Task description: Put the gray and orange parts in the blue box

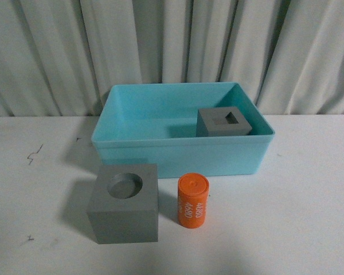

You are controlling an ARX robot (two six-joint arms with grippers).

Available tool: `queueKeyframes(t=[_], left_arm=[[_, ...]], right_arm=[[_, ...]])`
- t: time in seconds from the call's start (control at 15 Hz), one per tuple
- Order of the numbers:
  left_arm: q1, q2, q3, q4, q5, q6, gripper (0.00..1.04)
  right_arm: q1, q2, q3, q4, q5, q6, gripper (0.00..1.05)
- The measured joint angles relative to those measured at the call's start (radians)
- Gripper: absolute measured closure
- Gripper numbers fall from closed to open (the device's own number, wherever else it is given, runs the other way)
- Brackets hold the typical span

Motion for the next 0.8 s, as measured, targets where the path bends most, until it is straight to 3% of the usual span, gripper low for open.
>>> queueKeyframes(t=[0.13, 0.27, 0.4, 0.8], left_arm=[[-0.085, 0.272, 0.115, 0.208, -0.029, -0.069, 0.07], [-0.150, 0.581, 0.236, 0.409, -0.023, -0.053, 0.07], [-0.182, 0.780, 0.302, 0.495, -0.009, -0.019, 0.07], [-0.210, 1.133, 0.391, 0.622, 0.019, 0.065, 0.07]], right_arm=[[0.000, 0.000, 0.000, 0.000, 0.000, 0.000, 0.05], [0.000, 0.000, 0.000, 0.000, 0.000, 0.000, 0.06], [0.000, 0.000, 0.000, 0.000, 0.000, 0.000, 0.06], [0.000, 0.000, 0.000, 0.000, 0.000, 0.000, 0.06]])
